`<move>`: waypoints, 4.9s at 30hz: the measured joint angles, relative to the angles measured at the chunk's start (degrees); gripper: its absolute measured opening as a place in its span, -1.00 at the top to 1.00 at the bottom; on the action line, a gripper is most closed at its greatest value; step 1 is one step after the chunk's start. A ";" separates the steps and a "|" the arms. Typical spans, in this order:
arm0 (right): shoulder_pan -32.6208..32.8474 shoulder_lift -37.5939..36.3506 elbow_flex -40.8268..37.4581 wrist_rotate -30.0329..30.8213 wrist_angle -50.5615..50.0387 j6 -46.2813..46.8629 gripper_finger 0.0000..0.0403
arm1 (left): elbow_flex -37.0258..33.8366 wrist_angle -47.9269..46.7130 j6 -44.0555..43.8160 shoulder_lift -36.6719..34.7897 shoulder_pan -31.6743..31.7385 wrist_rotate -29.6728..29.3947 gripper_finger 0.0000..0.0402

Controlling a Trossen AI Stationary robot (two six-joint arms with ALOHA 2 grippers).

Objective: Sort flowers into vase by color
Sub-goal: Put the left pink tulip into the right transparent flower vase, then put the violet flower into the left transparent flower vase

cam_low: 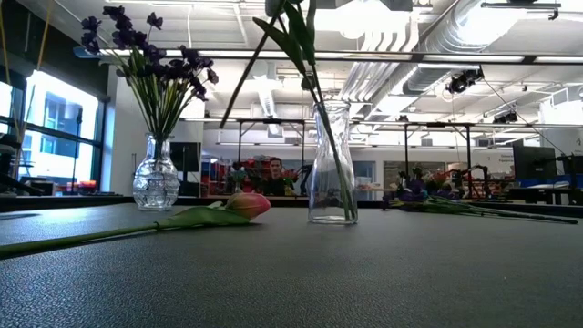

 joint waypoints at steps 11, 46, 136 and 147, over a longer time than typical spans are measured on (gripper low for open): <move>0.04 -1.59 0.78 1.00 -4.33 -1.08 0.97 | 0.17 -5.43 -6.97 -0.11 -0.67 -3.73 0.66; -9.58 -13.77 24.57 6.05 -59.95 -4.03 1.00 | -0.04 -14.56 -9.55 -0.37 -17.84 -46.63 0.39; -10.89 -31.21 -24.09 14.84 -64.57 53.89 -0.04 | -0.09 -29.99 -42.46 -10.60 -16.53 -49.24 0.39; -25.64 -31.21 -19.28 8.37 -68.61 41.28 -0.04 | -0.09 -48.92 -55.80 -14.27 -12.92 -28.88 0.39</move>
